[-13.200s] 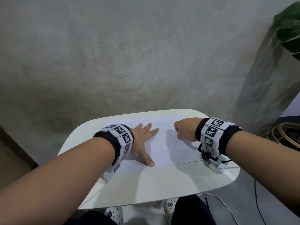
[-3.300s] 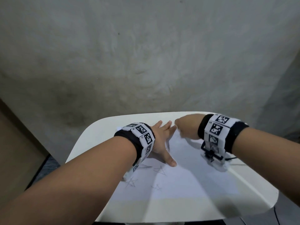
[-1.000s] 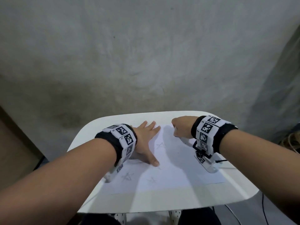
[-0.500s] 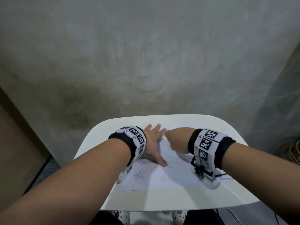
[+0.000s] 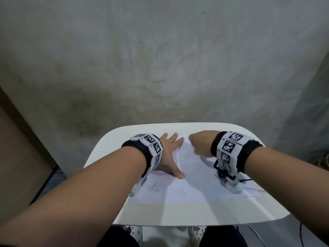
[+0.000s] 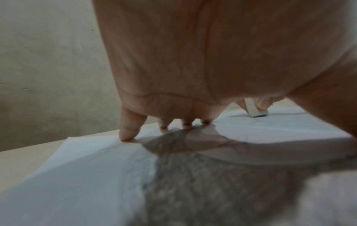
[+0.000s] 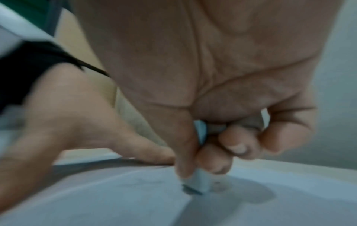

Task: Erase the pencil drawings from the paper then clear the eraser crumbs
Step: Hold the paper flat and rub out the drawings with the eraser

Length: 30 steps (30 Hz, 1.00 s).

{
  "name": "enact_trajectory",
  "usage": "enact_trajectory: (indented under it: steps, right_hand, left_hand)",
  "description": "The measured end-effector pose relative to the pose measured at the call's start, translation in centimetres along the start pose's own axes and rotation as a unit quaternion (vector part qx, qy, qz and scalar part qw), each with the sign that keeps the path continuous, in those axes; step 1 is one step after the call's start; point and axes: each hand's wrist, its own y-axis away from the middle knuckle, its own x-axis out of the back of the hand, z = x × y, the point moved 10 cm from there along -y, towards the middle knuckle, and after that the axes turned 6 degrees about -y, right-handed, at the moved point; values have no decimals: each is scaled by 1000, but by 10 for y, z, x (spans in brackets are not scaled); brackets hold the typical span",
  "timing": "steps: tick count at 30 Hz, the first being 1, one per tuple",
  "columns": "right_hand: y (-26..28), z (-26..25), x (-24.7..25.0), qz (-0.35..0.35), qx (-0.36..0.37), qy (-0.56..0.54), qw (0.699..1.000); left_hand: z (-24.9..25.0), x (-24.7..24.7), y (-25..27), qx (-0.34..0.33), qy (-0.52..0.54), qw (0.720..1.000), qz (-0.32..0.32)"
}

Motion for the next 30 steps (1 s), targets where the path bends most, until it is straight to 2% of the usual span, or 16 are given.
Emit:
enact_trajectory:
  steps: [3,7,11,15,19,22,26,30]
  right_hand:
    - [2,-18,-13,-22,39,-17,999]
    - [-1,9,-1,1,-17,1,1000]
    - [4,-13,-12,4,35,-23,999]
    - [1,4,-6,-9,-10,20,1000]
    - [3,-13,-10,-16,32,35,999]
    - [0,5,1,-4,-11,48,999]
    - [0,-12,-7,-19,29,43,999]
    - [-3,4,4,0,-7,75,997]
  left_hand:
    - [2,3,3,-1,0,1000,3]
    - [2,1,3,-2,-1,1000,0]
    - [2,1,2,1,-2,1000,-3]
    - [2,0,2,-2,2,1000,-6]
    - [3,2,3,-3,0,1000,-3]
    - [2,1,2,-3,-2,1000,-8]
    - [1,1,-1,-1,-4,1000,-8]
    - [1,-1,-1,-1,-11,1000,-8]
